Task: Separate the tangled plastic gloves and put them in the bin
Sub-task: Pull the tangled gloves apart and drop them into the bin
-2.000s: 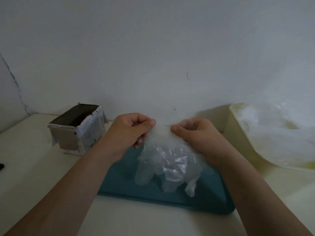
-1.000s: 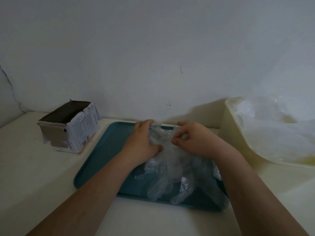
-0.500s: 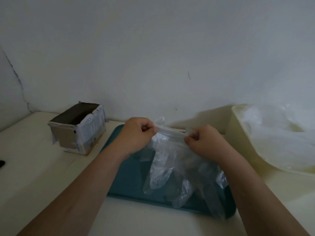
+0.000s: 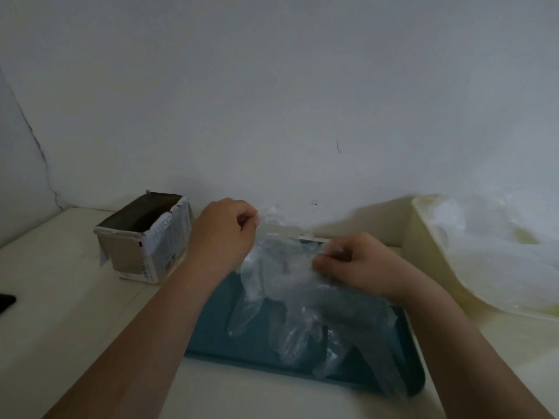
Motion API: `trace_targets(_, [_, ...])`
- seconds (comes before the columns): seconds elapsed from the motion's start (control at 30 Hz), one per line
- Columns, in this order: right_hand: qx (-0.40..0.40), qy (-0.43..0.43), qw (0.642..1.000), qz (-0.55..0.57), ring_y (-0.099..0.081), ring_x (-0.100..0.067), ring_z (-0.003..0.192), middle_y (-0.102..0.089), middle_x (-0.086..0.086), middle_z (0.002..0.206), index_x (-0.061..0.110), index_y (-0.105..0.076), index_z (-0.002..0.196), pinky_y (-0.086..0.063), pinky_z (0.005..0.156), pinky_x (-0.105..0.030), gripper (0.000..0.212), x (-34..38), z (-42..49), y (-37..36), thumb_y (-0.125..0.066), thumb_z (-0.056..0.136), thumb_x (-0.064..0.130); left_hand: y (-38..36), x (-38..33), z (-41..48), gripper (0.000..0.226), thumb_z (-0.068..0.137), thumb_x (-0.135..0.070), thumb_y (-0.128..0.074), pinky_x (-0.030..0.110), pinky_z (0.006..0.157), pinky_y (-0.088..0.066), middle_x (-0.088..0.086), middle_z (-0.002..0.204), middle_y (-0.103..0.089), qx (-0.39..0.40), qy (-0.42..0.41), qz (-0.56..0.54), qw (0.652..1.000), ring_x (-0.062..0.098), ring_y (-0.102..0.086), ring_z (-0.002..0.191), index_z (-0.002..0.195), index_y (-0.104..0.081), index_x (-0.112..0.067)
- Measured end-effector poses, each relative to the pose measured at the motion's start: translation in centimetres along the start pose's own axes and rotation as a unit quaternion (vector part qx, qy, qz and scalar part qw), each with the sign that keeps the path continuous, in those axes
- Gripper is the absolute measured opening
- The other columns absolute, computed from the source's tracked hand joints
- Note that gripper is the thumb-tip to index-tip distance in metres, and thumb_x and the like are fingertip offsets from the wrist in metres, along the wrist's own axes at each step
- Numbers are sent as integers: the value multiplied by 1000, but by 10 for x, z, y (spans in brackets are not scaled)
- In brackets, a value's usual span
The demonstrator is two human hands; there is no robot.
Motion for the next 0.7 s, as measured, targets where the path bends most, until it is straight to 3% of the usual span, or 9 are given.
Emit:
trace_targets(0.1, [-4, 22, 996, 88, -59, -8, 66, -70, -7, 71, 13, -74, 75, -49, 66, -31, 26, 10, -2, -8, -72, 95, 28, -3, -12, -2, 10, 94, -21, -73, 13, 64, -48, -15, 74, -68, 9, 8, -76, 997, 0, -63, 69, 84, -73, -23])
trace_targets(0.17, [-50, 12, 994, 101, -67, -9, 79, -73, -2, 82, 15, -76, 77, -47, 73, -24, 21, 5, 1, -7, -74, 95, 27, -4, -18, -4, 11, 92, -18, -75, 12, 66, -47, -7, 76, -72, 36, 37, -190, 980, -1, -60, 66, 82, -74, -17])
trace_targets(0.27, [-123, -11, 982, 141, -52, 3, 129, -70, 10, 112, 17, -82, 87, -35, 97, -8, 9, -4, 3, 2, -78, 91, 24, -7, -21, -6, 17, 93, -18, -71, 41, 89, -54, 7, 96, -80, 100, 111, -373, 916, 25, -69, 94, 77, -71, -14])
trace_targets(0.33, [-141, -8, 969, 205, -38, 9, 140, -68, 9, 125, 17, -84, 89, -30, 110, -13, 6, -5, 3, 9, -80, 88, 22, -11, -24, -7, 18, 95, -8, -63, 57, 103, -52, 25, 109, -76, 140, 142, -480, 854, 41, -71, 110, 77, -65, -7])
trace_targets(0.4, [-106, -9, 945, 310, -53, -6, 133, -72, 0, 122, 16, -84, 89, -37, 111, -32, 10, -3, -1, 8, -84, 85, 24, -15, -31, -10, 11, 90, -5, -59, 65, 110, -46, 41, 126, -62, 202, 138, -574, 782, 54, -63, 121, 92, -61, 6])
trace_targets(0.47, [-48, -5, 914, 403, -70, -23, 103, -77, -10, 100, 10, -83, 89, -48, 99, -44, 16, 1, -5, 3, -82, 80, 24, -22, -36, -17, 28, 83, -7, -57, 59, 108, -50, 41, 138, -55, 248, 148, -622, 728, 57, -57, 128, 104, -57, 11])
trace_targets(0.57, [-29, 24, 886, 462, -71, -27, 80, -75, -14, 85, 3, -80, 86, -54, 80, -35, 16, 6, -7, -3, -78, 80, 17, -29, -32, -20, 41, 76, -5, -68, 44, 89, -59, 35, 126, -65, 235, 176, -585, 756, 45, -70, 109, 113, -59, 12])
trace_targets(0.63, [-49, 30, 886, 461, -66, -31, 78, -69, -22, 84, -7, -74, 88, -51, 78, -39, 34, 5, -5, -3, -83, 78, 24, -28, -34, -23, 33, 76, -7, -70, 41, 85, -58, 24, 110, -72, 221, 173, -571, 771, 33, -73, 97, 106, -64, 3])
trace_targets(0.7, [-84, 37, 900, 427, -62, -35, 77, -65, -34, 83, -12, -71, 90, -47, 77, -46, 38, 4, -4, 1, -81, 80, 23, -34, -37, -29, 38, 84, -20, -74, 42, 87, -61, 17, 111, -77, 250, 215, -583, 742, 30, -75, 103, 118, -69, -3])
Point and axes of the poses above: each hand's wrist, its own z-axis towards the middle knuckle, its own y-axis out of the back of the hand, x = y × z, the point moved 6 cm from there along z, towards the middle knuckle
